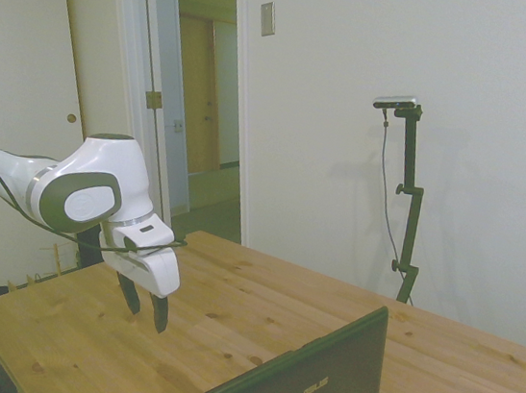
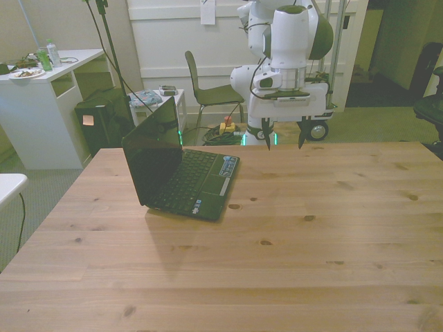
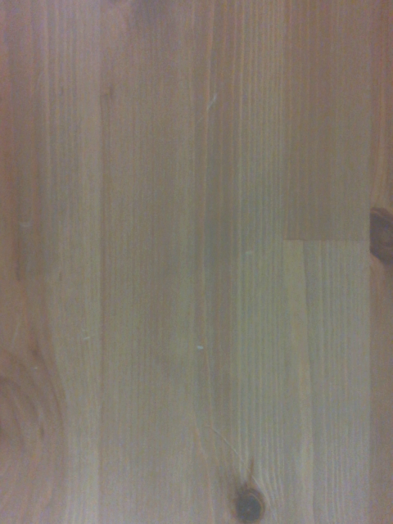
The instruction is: Close the laptop
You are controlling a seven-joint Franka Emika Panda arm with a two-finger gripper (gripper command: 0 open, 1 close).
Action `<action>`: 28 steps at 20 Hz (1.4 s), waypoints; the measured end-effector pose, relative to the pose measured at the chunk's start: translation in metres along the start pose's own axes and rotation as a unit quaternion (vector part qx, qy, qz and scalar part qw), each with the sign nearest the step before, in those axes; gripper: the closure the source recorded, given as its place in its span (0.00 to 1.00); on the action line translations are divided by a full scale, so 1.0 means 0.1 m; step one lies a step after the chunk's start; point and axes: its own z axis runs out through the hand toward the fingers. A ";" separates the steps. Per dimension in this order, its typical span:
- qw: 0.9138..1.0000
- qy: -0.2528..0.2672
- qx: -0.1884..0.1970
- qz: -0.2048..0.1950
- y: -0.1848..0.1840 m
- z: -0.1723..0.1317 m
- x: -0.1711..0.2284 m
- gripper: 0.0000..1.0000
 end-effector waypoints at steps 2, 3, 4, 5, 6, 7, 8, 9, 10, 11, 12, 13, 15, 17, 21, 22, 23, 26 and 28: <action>1.000 0.001 -0.001 -0.005 0.01 0.00 0.01 0.00; 1.000 0.005 -0.002 -0.005 0.03 -0.02 0.04 0.00; 1.000 0.011 -0.004 -0.003 0.06 -0.06 0.08 0.00; 1.000 0.017 -0.003 0.004 0.12 -0.12 0.12 0.00; 1.000 0.021 -0.003 0.010 0.19 -0.20 0.16 0.00; 1.000 0.025 -0.002 0.019 0.27 -0.29 0.19 0.00; 0.999 0.029 0.000 0.028 0.36 -0.38 0.21 0.00; 0.999 0.034 0.003 0.038 0.46 -0.48 0.24 0.00; 0.998 0.038 0.006 0.050 0.58 -0.57 0.27 0.00; 0.997 0.041 0.008 0.062 0.71 -0.65 0.29 0.00; 0.996 0.043 0.011 0.075 0.85 -0.72 0.32 0.00; 0.995 0.045 0.014 0.087 1.01 -0.79 0.35 0.00; 0.992 0.054 0.024 0.112 1.34 -0.94 0.47 0.00; 0.989 0.065 0.033 0.132 1.69 -1.08 0.66 0.00; 0.983 0.083 0.043 0.160 2.12 -1.39 1.21 0.00; 0.982 0.087 0.043 0.165 2.18 -1.46 1.36 0.00; 0.981 0.091 0.042 0.168 2.23 -1.53 1.52 0.00; 0.978 0.098 0.037 0.179 2.38 -1.74 1.89 0.00; 0.976 0.101 0.036 0.188 2.53 -1.86 2.03 0.00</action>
